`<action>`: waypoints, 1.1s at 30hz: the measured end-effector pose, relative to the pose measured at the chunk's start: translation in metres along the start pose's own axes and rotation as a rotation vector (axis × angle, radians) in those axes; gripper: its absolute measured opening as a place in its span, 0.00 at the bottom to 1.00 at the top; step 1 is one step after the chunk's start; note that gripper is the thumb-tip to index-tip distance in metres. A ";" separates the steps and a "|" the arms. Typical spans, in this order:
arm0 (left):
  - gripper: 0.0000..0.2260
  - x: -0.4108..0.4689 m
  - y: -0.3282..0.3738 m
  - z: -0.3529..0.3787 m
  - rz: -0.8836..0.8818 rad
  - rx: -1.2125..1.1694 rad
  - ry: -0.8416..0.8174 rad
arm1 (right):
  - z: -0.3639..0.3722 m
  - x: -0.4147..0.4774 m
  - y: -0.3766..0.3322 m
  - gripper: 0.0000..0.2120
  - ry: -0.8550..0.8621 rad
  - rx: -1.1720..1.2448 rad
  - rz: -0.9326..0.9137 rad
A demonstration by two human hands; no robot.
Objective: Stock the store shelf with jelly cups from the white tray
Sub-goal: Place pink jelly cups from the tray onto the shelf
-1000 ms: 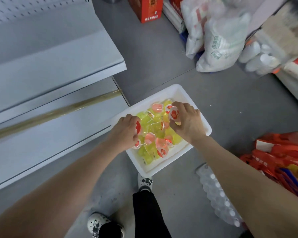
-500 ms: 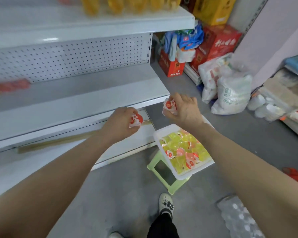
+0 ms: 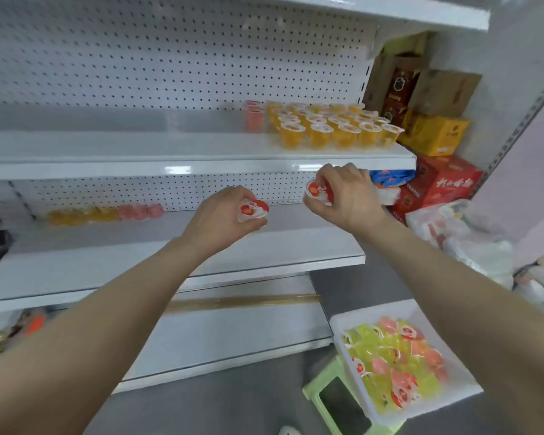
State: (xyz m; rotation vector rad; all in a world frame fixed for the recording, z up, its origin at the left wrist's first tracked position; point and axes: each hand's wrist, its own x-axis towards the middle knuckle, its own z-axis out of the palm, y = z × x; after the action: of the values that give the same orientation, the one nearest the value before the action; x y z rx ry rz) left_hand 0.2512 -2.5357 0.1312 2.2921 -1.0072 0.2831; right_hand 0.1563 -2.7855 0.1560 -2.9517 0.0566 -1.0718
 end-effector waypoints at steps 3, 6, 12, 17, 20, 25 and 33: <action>0.22 0.020 -0.007 -0.024 -0.042 -0.027 0.089 | -0.003 0.041 -0.006 0.17 -0.011 0.066 -0.015; 0.22 0.043 -0.014 -0.039 -0.067 -0.064 0.149 | -0.002 0.078 -0.006 0.17 -0.004 0.115 -0.014; 0.21 0.098 -0.028 -0.051 -0.089 -0.050 0.201 | 0.008 0.163 -0.001 0.17 -0.047 0.117 0.030; 0.18 0.139 -0.042 -0.049 -0.085 -0.034 0.226 | 0.044 0.219 0.003 0.17 -0.149 0.088 0.063; 0.19 0.157 -0.054 -0.044 -0.105 -0.013 0.221 | 0.063 0.239 0.003 0.17 -0.243 0.052 0.056; 0.19 0.175 -0.066 -0.034 -0.116 0.014 0.207 | 0.091 0.255 0.006 0.15 -0.329 -0.012 0.039; 0.19 0.184 -0.071 -0.026 -0.125 0.015 0.183 | 0.106 0.260 0.006 0.14 -0.375 -0.077 0.005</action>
State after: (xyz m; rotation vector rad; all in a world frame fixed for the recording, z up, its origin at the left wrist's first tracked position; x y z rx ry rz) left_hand 0.4307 -2.5917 0.1967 2.2841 -0.7694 0.4404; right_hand 0.4238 -2.8016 0.2411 -3.1616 0.1061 -0.5108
